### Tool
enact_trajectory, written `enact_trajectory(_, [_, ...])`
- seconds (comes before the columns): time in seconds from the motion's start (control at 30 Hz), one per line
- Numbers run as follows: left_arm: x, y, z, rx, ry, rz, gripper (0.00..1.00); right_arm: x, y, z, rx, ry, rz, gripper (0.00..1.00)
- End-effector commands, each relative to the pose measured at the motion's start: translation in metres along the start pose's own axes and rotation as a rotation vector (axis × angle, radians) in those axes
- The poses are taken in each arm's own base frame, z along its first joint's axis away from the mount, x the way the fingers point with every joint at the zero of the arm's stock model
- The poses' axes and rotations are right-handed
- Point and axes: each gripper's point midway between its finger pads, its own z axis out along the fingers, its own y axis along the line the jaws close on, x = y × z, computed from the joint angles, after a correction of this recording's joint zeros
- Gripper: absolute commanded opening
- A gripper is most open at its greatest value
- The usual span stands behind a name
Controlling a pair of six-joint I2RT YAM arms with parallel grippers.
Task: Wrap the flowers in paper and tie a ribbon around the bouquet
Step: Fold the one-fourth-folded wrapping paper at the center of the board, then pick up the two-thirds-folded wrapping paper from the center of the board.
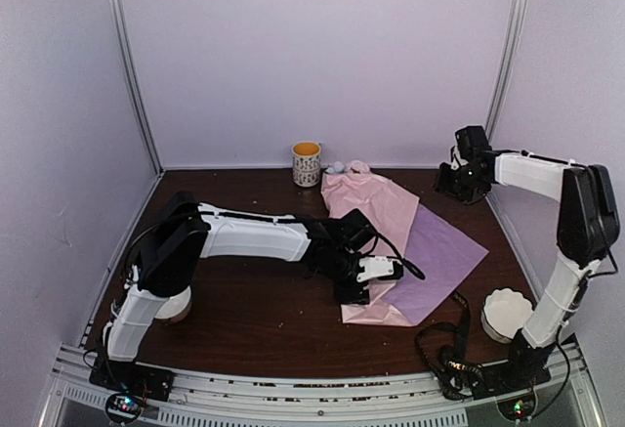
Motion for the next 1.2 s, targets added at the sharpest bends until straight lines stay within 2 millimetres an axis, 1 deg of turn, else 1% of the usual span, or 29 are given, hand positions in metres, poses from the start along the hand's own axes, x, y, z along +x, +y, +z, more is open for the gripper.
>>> enact_trajectory(0.0, [0.025,-0.012,0.011,0.032,0.066,-0.035,0.54,0.066,-0.016,-0.06,0.144,0.039,-0.165,0.36])
enact_trajectory(0.13, [0.024,-0.012,0.012,0.034,0.064,-0.048,0.54,0.142,-0.036,-0.084,0.18,0.127,-0.15,0.39])
enact_trajectory(0.17, [0.024,-0.011,0.012,0.035,0.062,-0.053,0.54,0.161,-0.038,-0.089,0.179,0.153,-0.139,0.39])
enact_trajectory(0.2, [0.024,-0.01,0.012,0.036,0.06,-0.062,0.54,0.187,-0.043,-0.091,0.181,0.208,-0.125,0.4])
enact_trajectory(0.27, [0.024,-0.008,0.011,0.049,0.049,-0.099,0.54,0.228,-0.035,-0.098,0.115,0.305,-0.092,0.39])
enact_trajectory(0.33, [0.022,-0.005,0.01,0.099,0.02,-0.172,0.55,0.26,-0.03,-0.104,0.071,0.373,-0.053,0.4])
enact_trajectory(0.4, [0.022,-0.007,0.012,0.172,-0.014,-0.246,0.54,0.283,-0.018,-0.108,0.017,0.399,-0.027,0.4])
enact_trajectory(0.43, [0.024,-0.006,0.013,0.18,-0.013,-0.261,0.53,0.293,-0.006,-0.109,-0.039,0.421,-0.021,0.41])
enact_trajectory(0.47, [0.024,-0.005,0.012,0.18,-0.013,-0.265,0.53,0.302,0.0,-0.11,-0.063,0.448,-0.023,0.41])
enact_trajectory(0.5, [0.024,-0.006,0.011,0.179,-0.013,-0.264,0.53,0.31,0.005,-0.11,-0.081,0.464,-0.045,0.4])
enact_trajectory(0.57, [0.024,-0.005,0.01,0.176,-0.015,-0.27,0.53,0.317,0.011,-0.109,-0.104,0.486,-0.077,0.4])
enact_trajectory(0.7, [0.025,-0.006,0.009,0.177,-0.014,-0.273,0.53,0.324,0.019,-0.106,-0.147,0.503,-0.057,0.4])
enact_trajectory(0.77, [0.025,-0.006,0.01,0.178,-0.013,-0.274,0.53,0.328,0.027,-0.107,-0.192,0.516,-0.048,0.4])
enact_trajectory(0.87, [0.025,-0.006,0.01,0.179,-0.013,-0.28,0.53,0.327,0.044,-0.112,-0.268,0.502,-0.089,0.4])
enact_trajectory(0.97, [0.025,-0.005,0.011,0.18,-0.01,-0.287,0.53,0.325,0.062,-0.114,-0.346,0.505,-0.153,0.43])
enact_trajectory(1.07, [0.025,-0.005,0.011,0.181,-0.009,-0.29,0.53,0.329,0.061,-0.109,-0.336,0.524,-0.227,0.49])
enact_trajectory(1.17, [0.026,-0.004,0.012,0.179,-0.007,-0.294,0.53,0.34,0.062,-0.104,-0.368,0.563,-0.236,0.51])
